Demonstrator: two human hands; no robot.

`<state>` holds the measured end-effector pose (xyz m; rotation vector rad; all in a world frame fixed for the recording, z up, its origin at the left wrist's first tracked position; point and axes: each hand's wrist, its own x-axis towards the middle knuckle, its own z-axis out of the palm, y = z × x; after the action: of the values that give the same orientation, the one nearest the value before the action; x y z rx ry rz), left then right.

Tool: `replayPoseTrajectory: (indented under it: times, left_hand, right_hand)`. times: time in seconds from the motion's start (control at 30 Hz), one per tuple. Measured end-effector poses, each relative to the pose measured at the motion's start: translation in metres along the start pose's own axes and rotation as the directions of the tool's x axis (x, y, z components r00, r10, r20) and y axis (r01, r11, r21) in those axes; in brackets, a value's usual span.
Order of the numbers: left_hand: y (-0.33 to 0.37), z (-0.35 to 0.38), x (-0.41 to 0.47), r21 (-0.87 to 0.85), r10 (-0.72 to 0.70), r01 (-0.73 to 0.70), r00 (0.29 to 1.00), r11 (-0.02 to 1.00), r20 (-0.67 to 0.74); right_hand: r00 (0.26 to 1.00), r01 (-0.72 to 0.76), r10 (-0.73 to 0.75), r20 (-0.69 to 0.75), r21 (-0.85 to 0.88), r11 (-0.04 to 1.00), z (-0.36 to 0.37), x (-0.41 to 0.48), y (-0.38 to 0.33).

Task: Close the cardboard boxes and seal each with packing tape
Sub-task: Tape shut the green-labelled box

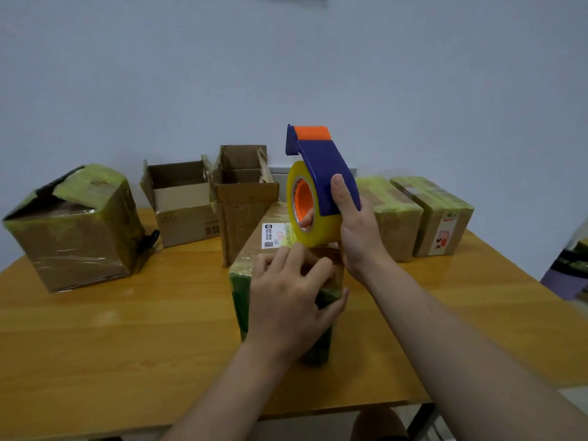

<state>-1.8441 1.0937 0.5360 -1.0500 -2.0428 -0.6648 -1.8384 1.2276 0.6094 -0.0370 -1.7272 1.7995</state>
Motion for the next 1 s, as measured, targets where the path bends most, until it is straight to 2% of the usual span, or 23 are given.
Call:
replayPoseTrajectory:
  times: [0.1,0.2,0.33,0.47,0.53,0.6,0.67,0.73,0.83,0.9,1.0]
  left_hand:
    - [0.000,-0.001,0.001,-0.021,0.008,-0.009,1.000,1.000,-0.007]
    - [-0.012,-0.013,0.002,-0.132,0.038,-0.035,0.999,0.991,0.024]
    - [-0.041,-0.045,-0.001,-0.370,0.002,0.088,0.972,0.925,0.237]
    - [-0.064,-0.066,-0.005,-0.459,-0.021,0.202,0.930,0.865,0.368]
    - [-0.072,-0.070,-0.006,-0.430,-0.039,0.187,0.943,0.883,0.330]
    - [-0.073,-0.069,-0.007,-0.334,-0.120,0.182,0.973,0.925,0.197]
    - [-0.060,-0.067,-0.005,-0.249,-0.228,0.229,0.973,0.941,0.036]
    - [-0.033,-0.062,-0.002,-0.219,-0.239,0.225,0.970,0.949,-0.037]
    - [0.018,-0.043,-0.002,-0.127,-0.164,0.177,0.981,0.976,0.104]
    - [0.042,-0.026,-0.001,0.005,-0.196,0.201,0.951,0.980,0.239]
    - [0.049,-0.007,0.000,0.125,-0.210,0.181,0.935,0.975,0.285]
  right_hand:
    - [0.999,-0.002,0.001,-0.046,-0.017,1.000,0.006,-0.003,-0.009]
    - [0.987,-0.014,0.008,-0.160,-0.036,0.999,0.003,-0.003,-0.017]
    - [0.973,-0.022,0.025,-0.230,0.016,1.000,-0.014,-0.001,-0.034]
    - [0.974,-0.033,0.035,-0.224,0.013,0.999,-0.030,-0.003,-0.048]
    - [0.979,-0.041,0.032,-0.203,-0.039,0.998,-0.037,-0.003,-0.050]
    - [0.979,-0.049,0.036,-0.199,-0.059,0.997,-0.040,-0.005,-0.052]
    - [0.979,-0.063,0.049,-0.199,-0.063,0.996,-0.040,-0.007,-0.052]
    - [0.979,-0.067,0.054,-0.196,-0.063,0.996,-0.038,-0.010,-0.053]
    - [0.980,-0.069,0.054,-0.192,-0.071,0.995,-0.033,-0.012,-0.053]
    - [0.980,-0.068,0.052,-0.191,-0.076,0.995,-0.032,-0.013,-0.054]
    - [0.984,-0.061,0.044,-0.173,-0.095,0.994,-0.035,-0.013,-0.055]
